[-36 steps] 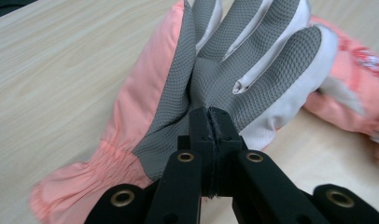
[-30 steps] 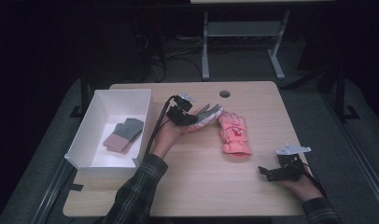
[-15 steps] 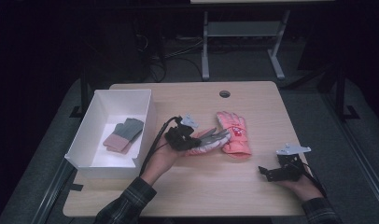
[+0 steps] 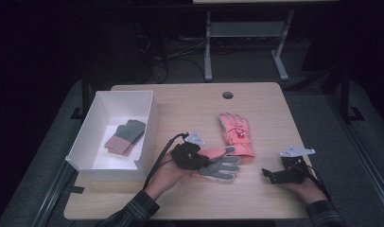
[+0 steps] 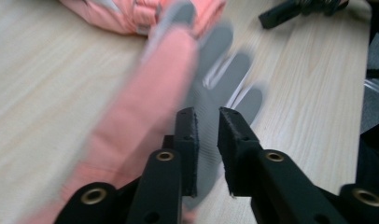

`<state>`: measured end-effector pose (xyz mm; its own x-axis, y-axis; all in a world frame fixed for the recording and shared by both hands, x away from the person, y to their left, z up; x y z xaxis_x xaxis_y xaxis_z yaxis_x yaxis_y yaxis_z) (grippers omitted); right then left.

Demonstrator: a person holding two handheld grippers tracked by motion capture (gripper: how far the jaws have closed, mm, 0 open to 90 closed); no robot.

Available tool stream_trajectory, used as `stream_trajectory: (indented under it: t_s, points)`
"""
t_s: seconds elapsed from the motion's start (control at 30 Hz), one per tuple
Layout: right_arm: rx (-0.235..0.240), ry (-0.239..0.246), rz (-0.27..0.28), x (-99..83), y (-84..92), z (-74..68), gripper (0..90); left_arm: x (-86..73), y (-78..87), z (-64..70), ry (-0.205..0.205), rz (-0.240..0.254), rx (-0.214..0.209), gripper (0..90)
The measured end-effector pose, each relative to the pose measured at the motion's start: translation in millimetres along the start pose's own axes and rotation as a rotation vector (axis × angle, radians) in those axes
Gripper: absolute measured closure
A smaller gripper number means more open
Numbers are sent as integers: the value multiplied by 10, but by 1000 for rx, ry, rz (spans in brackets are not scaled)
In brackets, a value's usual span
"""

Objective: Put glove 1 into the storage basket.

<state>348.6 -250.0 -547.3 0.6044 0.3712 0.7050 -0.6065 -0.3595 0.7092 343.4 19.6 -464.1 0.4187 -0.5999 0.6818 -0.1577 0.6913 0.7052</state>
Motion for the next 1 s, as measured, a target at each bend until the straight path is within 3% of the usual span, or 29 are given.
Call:
stream_trajectory:
  t_s: [0.1,0.13,0.17,0.2,0.23,0.27,0.3,0.4,0.67,0.7,0.83,0.93,0.97,1.0]
  points:
    - [0,0,0,0,0,0,20,58,78,-166,8,15,68,896]
    - [0,0,0,0,0,0,20,60,79,-233,17,9,84,896]
    - [0,-1,0,0,0,-1,20,57,56,-362,29,5,132,897]
    - [-1,-1,-1,-1,1,-1,20,57,56,-362,29,5,132,897]
    - [0,-2,-1,-3,3,-3,21,25,-3,-505,50,-12,174,897]
    - [0,-2,-1,-3,3,-3,21,25,-3,-505,50,-12,174,897]
    - [0,-2,-1,-5,5,-5,21,-36,-71,-616,68,-48,193,897]
    - [1,-1,-1,-5,5,-4,21,-153,-155,-702,100,-100,193,897]
    - [3,2,-1,-7,7,-2,21,-269,-106,-574,97,-141,174,897]
    - [2,2,-2,-9,9,-2,21,-310,-82,-511,103,-145,146,897]
    - [8,5,-6,-10,17,-5,39,-372,-53,-424,98,-150,122,897]
    - [11,7,-24,1,73,-13,189,-414,-11,-350,106,-140,101,897]
    - [42,-2,-28,15,108,-59,306,-427,3,-330,108,-137,96,897]
    - [42,-2,-28,15,108,-59,306,-442,16,-319,104,-140,92,897]
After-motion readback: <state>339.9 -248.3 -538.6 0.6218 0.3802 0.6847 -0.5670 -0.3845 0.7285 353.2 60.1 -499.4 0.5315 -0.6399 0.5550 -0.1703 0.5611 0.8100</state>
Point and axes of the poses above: each handheld gripper's, and its own axes: y roughly backward along the jaws, x roughly out of its top, z roughly to its right, the point moved 9 cm from there along -y, roughly forward along the jaws, and after that the axes turned 3 degrees about -x, right-handed, at the moved point
